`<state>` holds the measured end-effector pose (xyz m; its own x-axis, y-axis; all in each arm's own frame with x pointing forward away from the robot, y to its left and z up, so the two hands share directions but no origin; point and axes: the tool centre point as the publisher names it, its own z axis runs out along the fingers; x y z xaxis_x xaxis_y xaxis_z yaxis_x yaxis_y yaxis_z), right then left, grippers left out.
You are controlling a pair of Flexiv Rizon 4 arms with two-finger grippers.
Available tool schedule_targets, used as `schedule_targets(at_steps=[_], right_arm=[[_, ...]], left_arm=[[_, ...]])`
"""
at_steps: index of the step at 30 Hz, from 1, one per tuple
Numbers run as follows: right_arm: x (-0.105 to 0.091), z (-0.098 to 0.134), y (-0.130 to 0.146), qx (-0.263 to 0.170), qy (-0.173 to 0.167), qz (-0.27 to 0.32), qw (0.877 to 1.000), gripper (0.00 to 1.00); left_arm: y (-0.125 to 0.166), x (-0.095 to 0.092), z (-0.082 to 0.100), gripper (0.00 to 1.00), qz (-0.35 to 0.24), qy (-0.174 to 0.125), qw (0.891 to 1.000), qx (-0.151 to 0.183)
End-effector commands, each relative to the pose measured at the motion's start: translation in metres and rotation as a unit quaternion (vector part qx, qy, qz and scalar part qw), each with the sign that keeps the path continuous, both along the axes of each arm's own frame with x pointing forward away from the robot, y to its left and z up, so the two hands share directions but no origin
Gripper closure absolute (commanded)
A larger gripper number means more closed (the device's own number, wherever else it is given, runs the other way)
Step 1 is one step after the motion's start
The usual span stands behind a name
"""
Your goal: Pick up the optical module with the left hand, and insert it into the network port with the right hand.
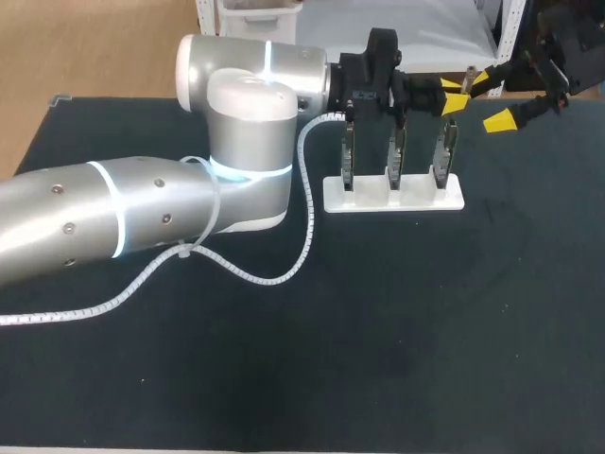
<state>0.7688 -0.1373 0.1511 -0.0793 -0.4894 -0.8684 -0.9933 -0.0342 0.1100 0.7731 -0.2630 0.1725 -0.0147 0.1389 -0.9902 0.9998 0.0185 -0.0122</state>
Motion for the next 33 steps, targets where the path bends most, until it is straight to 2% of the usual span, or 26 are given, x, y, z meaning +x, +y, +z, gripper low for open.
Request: schedule_targets(at_steps=[1, 33], right_arm=[[-0.0022, 0.0, 0.0004, -0.001, -0.002, -0.002, 1.0, 0.0], [-0.0022, 0.0, 0.0004, -0.001, -0.002, -0.002, 1.0, 0.0]], left_arm=[[0.0046, -0.0038, -0.0008, 1.0, 0.006, 0.001, 1.0, 0.0], [0.0081, -0.0099, -0.0033, 1.0, 0.001, 0.003, 1.0, -0.001]])
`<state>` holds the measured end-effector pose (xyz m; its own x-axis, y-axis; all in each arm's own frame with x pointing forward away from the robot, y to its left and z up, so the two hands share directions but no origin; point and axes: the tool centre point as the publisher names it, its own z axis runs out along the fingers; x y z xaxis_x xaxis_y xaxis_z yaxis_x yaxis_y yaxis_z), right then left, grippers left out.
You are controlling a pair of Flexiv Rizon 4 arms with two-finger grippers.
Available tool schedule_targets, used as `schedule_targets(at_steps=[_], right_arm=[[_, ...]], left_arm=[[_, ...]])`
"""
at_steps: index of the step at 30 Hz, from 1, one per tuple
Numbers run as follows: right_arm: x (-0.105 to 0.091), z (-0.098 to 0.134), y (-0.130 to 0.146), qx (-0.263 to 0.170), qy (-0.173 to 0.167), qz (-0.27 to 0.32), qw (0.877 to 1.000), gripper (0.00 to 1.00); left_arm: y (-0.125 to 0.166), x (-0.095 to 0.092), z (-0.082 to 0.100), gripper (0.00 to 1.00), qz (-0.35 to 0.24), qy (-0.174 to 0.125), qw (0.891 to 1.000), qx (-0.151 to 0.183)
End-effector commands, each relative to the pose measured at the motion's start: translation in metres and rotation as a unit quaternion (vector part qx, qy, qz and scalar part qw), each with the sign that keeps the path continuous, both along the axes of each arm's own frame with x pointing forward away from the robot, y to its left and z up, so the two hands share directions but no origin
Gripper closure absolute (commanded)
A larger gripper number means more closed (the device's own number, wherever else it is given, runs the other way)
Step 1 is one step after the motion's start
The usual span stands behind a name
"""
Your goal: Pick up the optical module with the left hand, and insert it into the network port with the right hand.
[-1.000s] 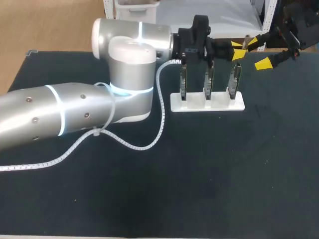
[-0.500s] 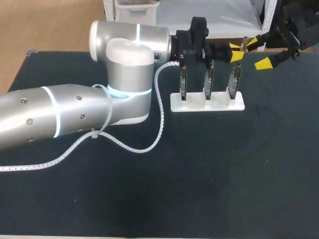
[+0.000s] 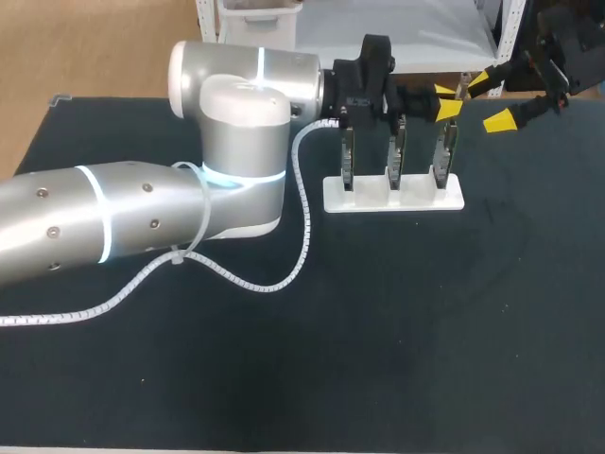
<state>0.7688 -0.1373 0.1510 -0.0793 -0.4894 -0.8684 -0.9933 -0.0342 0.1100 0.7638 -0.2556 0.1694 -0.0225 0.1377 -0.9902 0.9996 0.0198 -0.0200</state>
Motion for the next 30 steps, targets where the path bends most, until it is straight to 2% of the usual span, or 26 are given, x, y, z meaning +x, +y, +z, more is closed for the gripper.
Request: schedule_targets(at_steps=[1, 10, 15, 26, 30], right_arm=[[-0.002, 0.0, 0.0, -0.001, -0.002, -0.002, 1.0, 0.0], [-0.002, 0.016, 0.001, -0.012, -0.017, 0.001, 1.0, 0.0], [-0.002, 0.025, 0.004, -0.002, -0.016, 0.008, 1.0, 0.0], [0.002, 0.044, 0.022, 0.002, -0.027, 0.022, 0.999, 0.0], [0.002, 0.048, 0.027, -0.004, -0.022, 0.024, 0.999, 0.0]], left_arm=[[0.001, -0.001, 0.0, 1.0, 0.001, -0.001, 1.0, -0.001], [0.001, -0.001, 0.0, 1.0, 0.001, -0.001, 1.0, -0.001], [0.001, -0.001, 0.0, 1.0, 0.001, -0.001, 1.0, -0.001], [0.001, -0.001, 0.0, 1.0, 0.001, -0.001, 1.0, -0.001], [0.001, -0.001, 0.0, 1.0, 0.001, -0.001, 1.0, -0.001]])
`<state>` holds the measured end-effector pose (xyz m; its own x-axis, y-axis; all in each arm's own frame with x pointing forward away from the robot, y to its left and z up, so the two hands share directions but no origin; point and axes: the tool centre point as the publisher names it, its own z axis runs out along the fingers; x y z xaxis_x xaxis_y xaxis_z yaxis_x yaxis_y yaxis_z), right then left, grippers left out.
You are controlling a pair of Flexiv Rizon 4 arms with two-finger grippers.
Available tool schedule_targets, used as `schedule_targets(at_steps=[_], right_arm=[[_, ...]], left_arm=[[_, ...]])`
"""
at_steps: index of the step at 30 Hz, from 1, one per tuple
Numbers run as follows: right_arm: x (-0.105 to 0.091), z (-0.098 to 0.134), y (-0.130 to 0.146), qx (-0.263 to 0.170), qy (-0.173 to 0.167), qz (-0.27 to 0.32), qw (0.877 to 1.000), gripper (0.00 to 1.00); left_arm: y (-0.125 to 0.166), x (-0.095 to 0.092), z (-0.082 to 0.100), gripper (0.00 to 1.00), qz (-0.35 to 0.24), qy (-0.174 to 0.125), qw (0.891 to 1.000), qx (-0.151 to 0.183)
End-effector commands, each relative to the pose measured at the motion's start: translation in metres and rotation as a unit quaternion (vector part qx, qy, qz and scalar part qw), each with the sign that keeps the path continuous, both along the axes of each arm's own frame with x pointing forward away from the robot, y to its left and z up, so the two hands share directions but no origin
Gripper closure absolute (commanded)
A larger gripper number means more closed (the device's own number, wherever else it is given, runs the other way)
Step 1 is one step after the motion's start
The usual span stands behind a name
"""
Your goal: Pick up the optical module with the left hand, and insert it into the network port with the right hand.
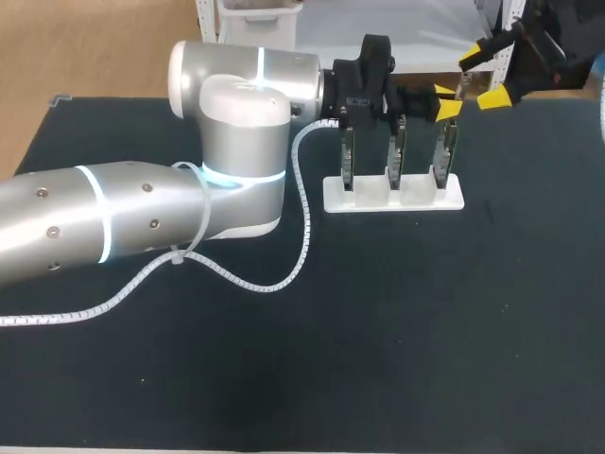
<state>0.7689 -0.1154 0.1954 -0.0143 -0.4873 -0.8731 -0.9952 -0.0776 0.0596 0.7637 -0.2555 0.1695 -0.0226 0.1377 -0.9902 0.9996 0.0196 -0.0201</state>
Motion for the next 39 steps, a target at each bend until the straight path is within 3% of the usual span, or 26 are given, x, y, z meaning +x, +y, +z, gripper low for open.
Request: schedule_targets(at_steps=[1, 13, 30, 31, 32, 33, 34, 39], right_arm=[[0.0015, 0.004, 0.0062, -0.007, 0.004, 0.002, 1.0, 0.0], [-0.002, 0.0036, 0.014, -0.021, 0.028, 0.001, 0.999, 0.0], [-0.0013, 0.0058, 0.0143, -0.023, 0.022, -0.011, 0.999, 0.0], [-0.0012, 0.0059, 0.0143, -0.023, 0.021, -0.011, 0.999, 0.04], [-0.001, 0.0059, 0.0143, -0.022, 0.021, -0.011, 0.999, 0.53], [-0.0008, 0.006, 0.0142, -0.022, 0.021, -0.011, 0.999, 0.67], [-0.0003, 0.0061, 0.0141, -0.022, 0.02, -0.011, 0.999, 1.0], [0.0014, 0.0062, 0.0136, -0.023, 0.018, -0.01, 1.0, 1.0]], left_arm=[[0.0006, -0.0006, -0.0003, 1.0, 0.001, -0.001, 1.0, -0.001], [0.0006, -0.0006, -0.0003, 1.0, 0.001, -0.001, 1.0, -0.001], [0.0006, -0.0006, -0.0003, 1.0, 0.001, -0.001, 1.0, -0.001], [0.0006, -0.0006, -0.0003, 1.0, 0.001, -0.001, 1.0, -0.001], [0.0006, -0.0006, -0.0003, 1.0, 0.001, -0.001, 1.0, -0.001], [0.0006, -0.0006, -0.0003, 1.0, 0.001, -0.001, 1.0, -0.001], [0.0006, -0.0006, -0.0003, 1.0, 0.001, -0.001, 1.0, -0.001], [0.0006, -0.0006, -0.0003, 1.0, 0.001, -0.001, 1.0, -0.001]])
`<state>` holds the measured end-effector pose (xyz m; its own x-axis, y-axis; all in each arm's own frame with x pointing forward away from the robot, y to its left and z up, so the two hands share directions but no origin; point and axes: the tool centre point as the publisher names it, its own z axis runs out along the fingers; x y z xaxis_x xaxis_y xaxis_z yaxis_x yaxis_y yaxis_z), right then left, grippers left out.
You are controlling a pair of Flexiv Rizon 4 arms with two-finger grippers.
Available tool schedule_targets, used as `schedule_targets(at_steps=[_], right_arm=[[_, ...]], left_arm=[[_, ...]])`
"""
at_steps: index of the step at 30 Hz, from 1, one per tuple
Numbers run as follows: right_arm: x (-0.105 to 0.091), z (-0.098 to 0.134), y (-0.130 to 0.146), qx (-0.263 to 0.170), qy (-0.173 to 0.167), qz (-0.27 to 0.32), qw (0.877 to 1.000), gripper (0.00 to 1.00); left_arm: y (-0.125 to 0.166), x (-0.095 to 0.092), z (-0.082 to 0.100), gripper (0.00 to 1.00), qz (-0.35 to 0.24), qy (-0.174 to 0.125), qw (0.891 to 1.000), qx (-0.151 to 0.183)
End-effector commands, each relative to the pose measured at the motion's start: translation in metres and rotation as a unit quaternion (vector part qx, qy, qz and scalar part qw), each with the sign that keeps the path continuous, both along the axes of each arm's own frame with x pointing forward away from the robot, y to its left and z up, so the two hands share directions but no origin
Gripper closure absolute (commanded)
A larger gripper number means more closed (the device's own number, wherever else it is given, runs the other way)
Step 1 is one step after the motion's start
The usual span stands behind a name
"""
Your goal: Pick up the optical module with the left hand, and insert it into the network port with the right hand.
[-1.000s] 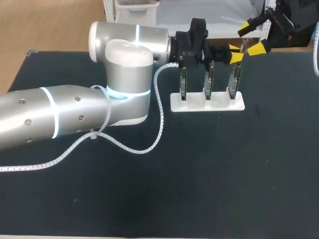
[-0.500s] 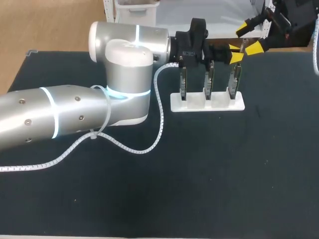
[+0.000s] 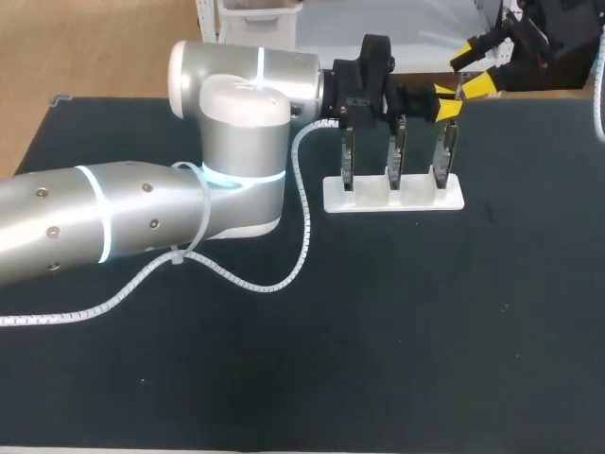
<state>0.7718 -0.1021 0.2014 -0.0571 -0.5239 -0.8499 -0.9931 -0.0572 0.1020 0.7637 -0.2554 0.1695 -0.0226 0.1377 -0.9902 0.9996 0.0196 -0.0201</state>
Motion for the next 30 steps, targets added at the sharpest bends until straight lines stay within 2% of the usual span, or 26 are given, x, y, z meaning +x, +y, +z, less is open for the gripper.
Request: schedule_targets(at_steps=[1, 17, 18, 19, 20, 30], right_arm=[[-0.0015, 0.0002, 0.0003, -0.001, -0.002, -0.001, 1.0, 1.0], [-0.0008, -0.0038, -0.002, 0.0, 0.002, 0.0, 1.0, 1.0], [-0.0008, -0.0039, -0.002, 0.001, 0.002, 0.0, 1.0, 1.0], [-0.0009, -0.0039, -0.002, 0.001, 0.002, 0.0, 1.0, 1.0], [-0.0009, -0.004, -0.002, 0.001, 0.003, 0.0, 1.0, 1.0], [-0.0017, -0.0044, -0.001, 0.001, 0.002, 0.001, 1.0, 1.0]], left_arm=[[0.0006, -0.0006, -0.0003, 1.0, 0.001, -0.001, 1.0, -0.001], [0.0006, -0.0006, -0.0003, 1.0, 0.001, -0.001, 1.0, -0.001], [0.0006, -0.0006, -0.0003, 0.89, 0.001, -0.001, 1.0, -0.001], [0.0006, -0.0006, -0.0003, 0.11, 0.001, -0.001, 1.0, -0.001], [0.0006, -0.0006, -0.0003, 0.0, 0.001, -0.001, 1.0, -0.001], [0.0014, -0.0004, -0.0002, 0.0, 0.001, -0.002, 1.0, 0.0]])
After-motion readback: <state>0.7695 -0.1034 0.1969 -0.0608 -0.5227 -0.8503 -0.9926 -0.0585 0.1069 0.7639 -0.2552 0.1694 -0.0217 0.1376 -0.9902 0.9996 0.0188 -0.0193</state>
